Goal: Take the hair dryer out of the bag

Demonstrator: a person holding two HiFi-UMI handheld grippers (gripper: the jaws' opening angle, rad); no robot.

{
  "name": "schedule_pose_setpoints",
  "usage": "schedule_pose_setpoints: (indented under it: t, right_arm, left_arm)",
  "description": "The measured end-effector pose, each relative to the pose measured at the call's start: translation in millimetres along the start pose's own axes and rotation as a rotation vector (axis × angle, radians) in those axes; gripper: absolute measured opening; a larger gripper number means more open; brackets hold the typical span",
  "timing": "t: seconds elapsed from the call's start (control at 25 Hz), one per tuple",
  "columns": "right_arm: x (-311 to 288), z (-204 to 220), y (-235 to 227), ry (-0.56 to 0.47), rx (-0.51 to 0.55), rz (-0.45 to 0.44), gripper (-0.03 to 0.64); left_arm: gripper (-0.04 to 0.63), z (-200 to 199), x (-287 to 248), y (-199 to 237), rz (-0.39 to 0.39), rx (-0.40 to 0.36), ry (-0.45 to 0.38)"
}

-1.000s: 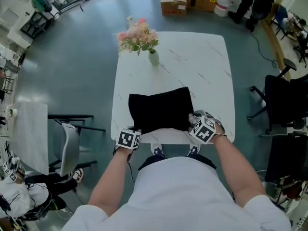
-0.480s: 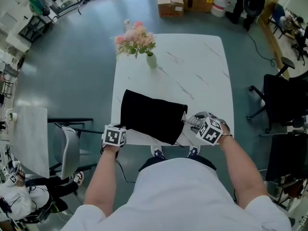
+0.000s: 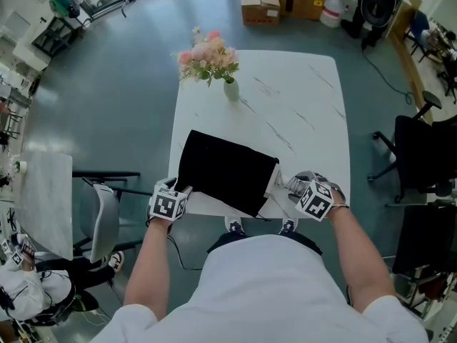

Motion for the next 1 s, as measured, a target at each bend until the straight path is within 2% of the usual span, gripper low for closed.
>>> schedule_pose_setpoints:
  t: [0.08,0.16,0.32,0.44,0.56,0.64,0.76,0.8,0.88,1.0]
  right_arm:
    - [4,-2,-3,-0.016,-0.028,0.027,0.298]
    - [10,-9,-7,-0.057,-0.065,0.048,0.299]
    - [17,-26,-12,-0.094,-0.091,0.058,0.299]
    - [14,-37,-12,-0.085,-0.059,0.05,0.299]
    - [2,-44,-7,-0.051,-0.006,0.04,0.299]
    - [-7,-42,-5,-0.02,0.012,0.048,0.282]
    - [-11,-38,-3,-0.015,-0.002,0.049,0.247]
    - [-11,-37,-3,-0.018,-0.008,0.05,0.247]
    - [-11,-36,-2,-0.022,-0.01,0.056,0.247]
    - [-12,-36,-2,-0.02,-0.008,0.061,0.247]
  left_arm:
    - [0.242,-18,6,-16,0.012,-0.112,-0.046]
    - [0.242,-34,6,-39,0.057,-0.234,-0.053]
    - [0.256,-48,2,-80,0.178,-0.499,0.083]
    - [0.256,-60,14,-91,0.209,-0.63,0.137]
    - [0.255,-71,34,-87,0.223,-0.671,0.183]
    - [0.24,-71,42,-72,0.195,-0.656,0.203]
    - [0.126,-55,41,-41,0.138,-0.59,0.247]
    - [0.123,-48,39,-34,0.13,-0.573,0.257]
    - [0.124,-41,32,-31,0.126,-0.559,0.235]
    - [0.157,-60,16,-49,0.152,-0.577,0.107]
Point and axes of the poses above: the fingertips, and each gripper's own axes: x backward along the fingers, y to its left, z out of its underside, the point moved 1 cm from there along x, backward along the fingers
